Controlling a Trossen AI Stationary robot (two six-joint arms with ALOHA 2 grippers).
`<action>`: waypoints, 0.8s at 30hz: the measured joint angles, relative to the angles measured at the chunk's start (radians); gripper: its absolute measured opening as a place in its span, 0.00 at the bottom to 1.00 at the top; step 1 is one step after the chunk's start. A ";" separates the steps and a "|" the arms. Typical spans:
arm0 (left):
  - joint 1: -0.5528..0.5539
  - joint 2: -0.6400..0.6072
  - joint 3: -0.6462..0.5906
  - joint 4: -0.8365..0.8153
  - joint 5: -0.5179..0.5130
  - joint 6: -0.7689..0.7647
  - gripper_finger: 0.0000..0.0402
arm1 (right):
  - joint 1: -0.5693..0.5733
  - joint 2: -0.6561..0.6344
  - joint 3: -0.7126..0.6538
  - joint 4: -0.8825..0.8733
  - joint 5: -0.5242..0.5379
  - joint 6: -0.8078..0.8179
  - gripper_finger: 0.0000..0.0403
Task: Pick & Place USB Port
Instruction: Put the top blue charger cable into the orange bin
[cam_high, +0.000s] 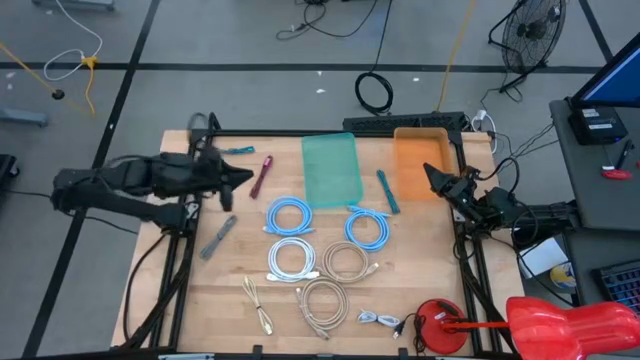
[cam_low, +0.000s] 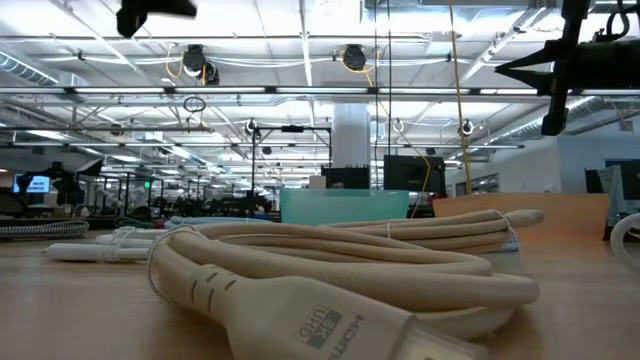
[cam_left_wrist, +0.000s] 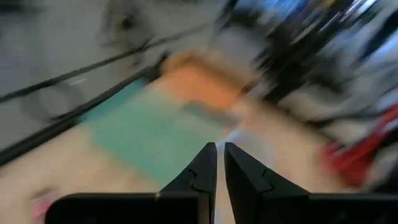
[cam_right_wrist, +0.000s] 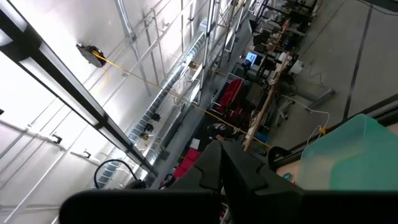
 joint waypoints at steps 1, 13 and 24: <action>0.002 0.023 0.008 -0.043 -0.025 0.023 0.08 | 0.000 0.000 0.000 0.000 0.000 0.000 0.00; 0.194 0.154 0.012 -0.432 -0.119 -0.385 0.08 | 0.000 0.000 0.000 0.000 -0.001 -0.004 0.00; 0.356 0.159 0.012 -0.438 0.084 -0.213 0.08 | 0.000 0.000 0.000 0.000 -0.001 -0.004 0.00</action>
